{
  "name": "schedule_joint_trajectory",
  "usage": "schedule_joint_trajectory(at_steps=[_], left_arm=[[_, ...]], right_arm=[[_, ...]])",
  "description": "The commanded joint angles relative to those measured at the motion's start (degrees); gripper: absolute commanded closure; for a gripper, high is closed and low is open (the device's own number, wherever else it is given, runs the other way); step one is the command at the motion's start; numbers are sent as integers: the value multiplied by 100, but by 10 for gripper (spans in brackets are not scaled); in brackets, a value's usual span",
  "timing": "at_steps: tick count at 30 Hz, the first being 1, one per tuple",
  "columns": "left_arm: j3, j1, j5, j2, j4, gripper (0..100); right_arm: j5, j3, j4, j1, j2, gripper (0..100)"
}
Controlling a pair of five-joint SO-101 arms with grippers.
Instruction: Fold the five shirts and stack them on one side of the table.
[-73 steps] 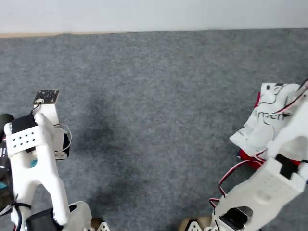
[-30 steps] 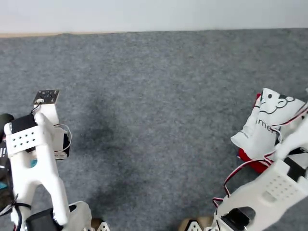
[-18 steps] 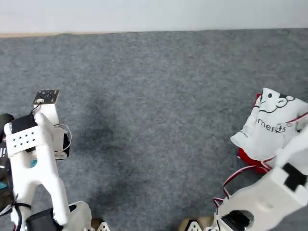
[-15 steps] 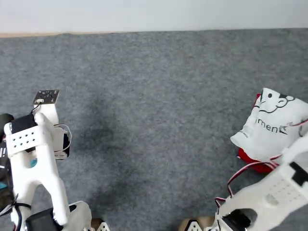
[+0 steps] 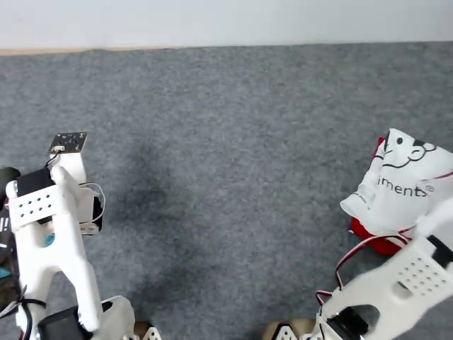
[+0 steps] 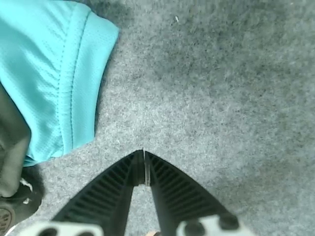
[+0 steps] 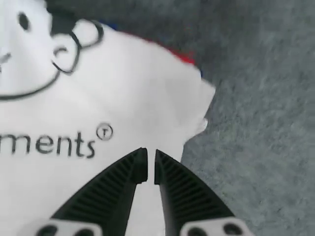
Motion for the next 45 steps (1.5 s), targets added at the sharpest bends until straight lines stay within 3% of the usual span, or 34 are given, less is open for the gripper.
schedule_joint_trajectory(at_steps=[1,6,10,14,20,27,33,45], left_arm=[[-31,35,9,-132,-79,994],[-31,35,9,-132,-79,994],[-31,35,9,-132,-79,994],[-31,35,9,-132,-79,994],[-31,35,9,-132,-79,994],[-31,35,9,-141,-53,994],[-31,35,9,-132,-53,994],[-31,35,9,-132,-79,994]], right_arm=[[88,-299,-673,-66,22,963],[404,-325,-1771,145,1077,963],[668,-334,-2026,259,1332,963],[659,-536,-1807,119,875,963],[633,-686,-374,-470,66,963],[-484,-633,1473,-1086,-374,963],[-958,220,1446,-1112,-532,963],[-1609,1925,1068,-2035,-549,960]])
